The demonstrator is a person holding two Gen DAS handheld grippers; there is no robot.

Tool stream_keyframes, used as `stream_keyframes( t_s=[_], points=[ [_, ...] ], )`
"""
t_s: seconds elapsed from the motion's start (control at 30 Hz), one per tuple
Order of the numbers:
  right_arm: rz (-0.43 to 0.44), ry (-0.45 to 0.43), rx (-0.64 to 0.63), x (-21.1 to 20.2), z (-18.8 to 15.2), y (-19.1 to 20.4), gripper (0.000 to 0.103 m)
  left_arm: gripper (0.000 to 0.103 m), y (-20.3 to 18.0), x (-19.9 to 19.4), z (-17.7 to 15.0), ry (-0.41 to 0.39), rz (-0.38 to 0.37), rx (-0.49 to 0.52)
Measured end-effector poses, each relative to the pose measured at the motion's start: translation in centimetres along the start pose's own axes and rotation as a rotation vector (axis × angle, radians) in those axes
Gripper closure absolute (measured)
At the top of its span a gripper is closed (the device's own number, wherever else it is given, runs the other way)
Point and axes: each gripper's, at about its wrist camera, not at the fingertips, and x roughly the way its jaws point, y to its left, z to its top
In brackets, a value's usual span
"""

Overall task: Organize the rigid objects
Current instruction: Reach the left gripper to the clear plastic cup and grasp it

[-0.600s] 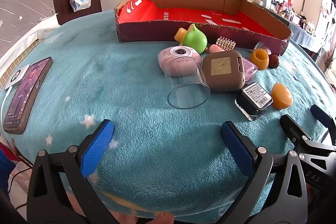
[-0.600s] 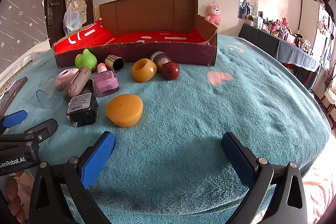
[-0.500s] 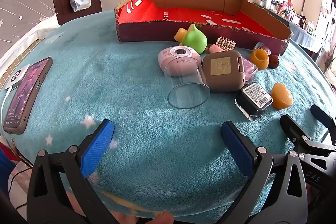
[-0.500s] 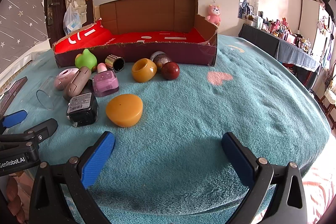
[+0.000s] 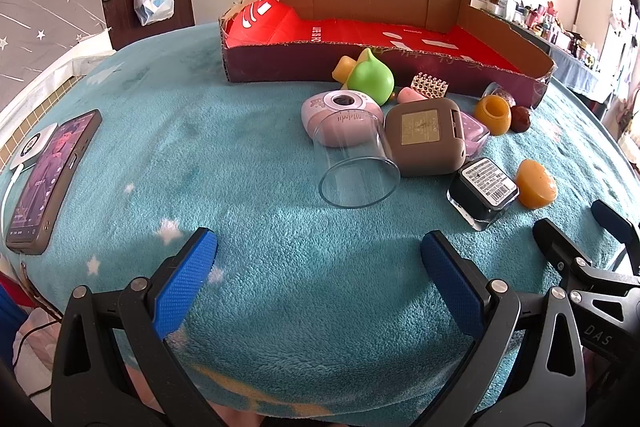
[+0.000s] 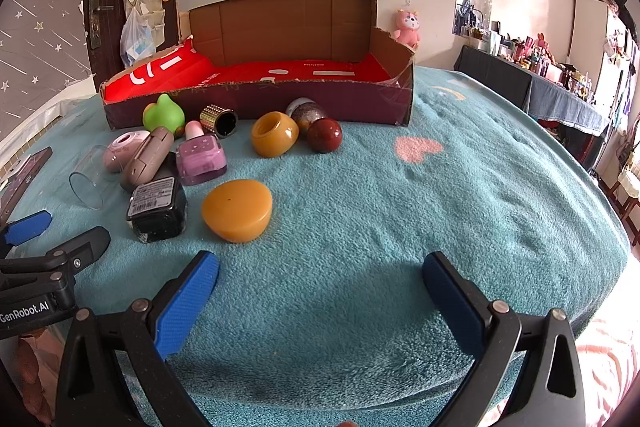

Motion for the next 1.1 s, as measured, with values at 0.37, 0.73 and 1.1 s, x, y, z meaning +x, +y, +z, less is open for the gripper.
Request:
stream_keyframes(
  t_s=[0.37,0.73,1.1],
  points=[
    [0.028,-0.02,-0.019,-0.3,0.3,0.1,0.009,0.001,-0.3,0.1,0.2,0.026,-0.011,0.019],
    [0.08,-0.034,-0.072,0.6,1.4,1.4,0.03,0.028,-0.6,1.1,2.1,0.042,-0.031,0.041],
    [0.103,-0.072,-0.169,1.1,3.1,3.1,0.039,0.053,-0.4,2.1,3.5,0.041,-0.07,0.025]
  ],
)
